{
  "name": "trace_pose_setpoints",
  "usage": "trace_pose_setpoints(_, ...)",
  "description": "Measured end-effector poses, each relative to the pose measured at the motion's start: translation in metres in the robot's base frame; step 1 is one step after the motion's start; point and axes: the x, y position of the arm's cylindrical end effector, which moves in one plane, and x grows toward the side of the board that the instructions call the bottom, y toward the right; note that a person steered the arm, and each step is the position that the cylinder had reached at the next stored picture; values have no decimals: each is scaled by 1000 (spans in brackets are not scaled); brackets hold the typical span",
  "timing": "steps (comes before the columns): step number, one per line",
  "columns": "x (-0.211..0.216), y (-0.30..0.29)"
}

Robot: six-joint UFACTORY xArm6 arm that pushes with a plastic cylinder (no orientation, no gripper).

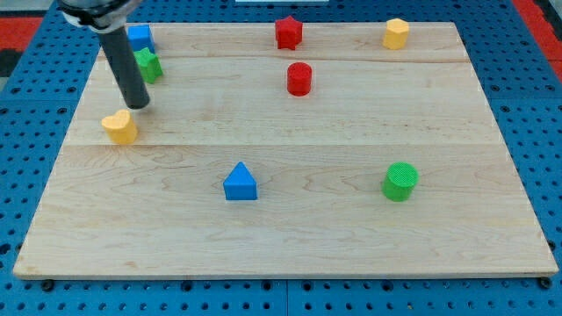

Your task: Place the yellow heart below the green star

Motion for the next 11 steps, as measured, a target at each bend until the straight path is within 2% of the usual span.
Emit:
trace_pose_setpoints(1,14,-40)
trace_pose_setpoints(2,43,-40)
trace_pose_setpoints(4,31,32)
trace_pose_setpoints(5,43,36)
trace_pose_setpoints(6,58,16)
trace_pose_setpoints(7,48,43)
trace_pose_setpoints(8,58,84)
trace_pose_setpoints(10,140,61)
trace_pose_setpoints(11,116,36)
